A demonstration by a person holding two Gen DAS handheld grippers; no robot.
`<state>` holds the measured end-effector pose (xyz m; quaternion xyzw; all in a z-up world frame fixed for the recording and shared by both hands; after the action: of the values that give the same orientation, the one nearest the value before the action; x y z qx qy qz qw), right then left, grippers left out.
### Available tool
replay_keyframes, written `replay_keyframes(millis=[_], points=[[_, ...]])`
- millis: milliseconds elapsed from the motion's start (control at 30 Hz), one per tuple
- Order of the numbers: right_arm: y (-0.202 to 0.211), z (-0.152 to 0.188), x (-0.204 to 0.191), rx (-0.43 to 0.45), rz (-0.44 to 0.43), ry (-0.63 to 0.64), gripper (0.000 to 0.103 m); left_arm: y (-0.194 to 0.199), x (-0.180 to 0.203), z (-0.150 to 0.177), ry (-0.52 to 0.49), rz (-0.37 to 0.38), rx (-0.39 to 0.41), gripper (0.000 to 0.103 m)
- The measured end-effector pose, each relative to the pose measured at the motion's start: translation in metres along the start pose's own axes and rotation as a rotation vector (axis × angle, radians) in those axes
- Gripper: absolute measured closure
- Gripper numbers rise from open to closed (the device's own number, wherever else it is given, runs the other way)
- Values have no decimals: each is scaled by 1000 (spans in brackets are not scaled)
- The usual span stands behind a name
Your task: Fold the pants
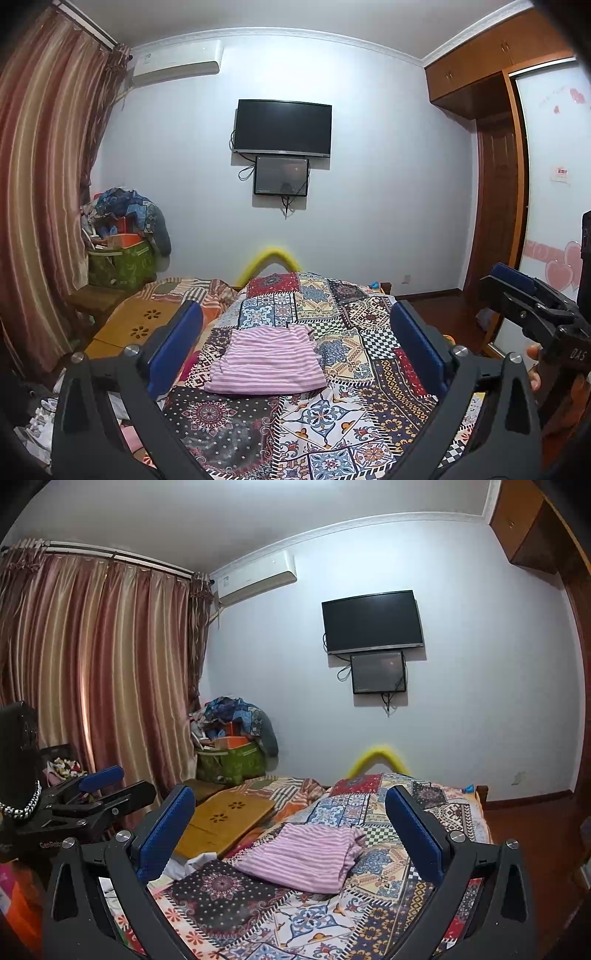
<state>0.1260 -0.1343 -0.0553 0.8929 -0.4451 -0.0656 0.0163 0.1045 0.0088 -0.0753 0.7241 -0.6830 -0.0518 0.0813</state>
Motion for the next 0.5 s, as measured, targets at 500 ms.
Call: replay_keyframes(millis=[500], points=[[3,0,3,-6,10,-8,0,-7,2,3,2,14,-17,0]])
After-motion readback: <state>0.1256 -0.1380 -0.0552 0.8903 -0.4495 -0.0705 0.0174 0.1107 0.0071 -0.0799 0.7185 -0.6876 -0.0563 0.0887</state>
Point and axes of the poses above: each gripper's, at about its wrist camera, not at the fingertips, and y roughly against the way its jaws point, x to its right, z to its underside, the point moved 5 cm from there along -y, roughly the way its jaws point, and after that the axes turned 2 degrees about -z, right-handed, at the moved point
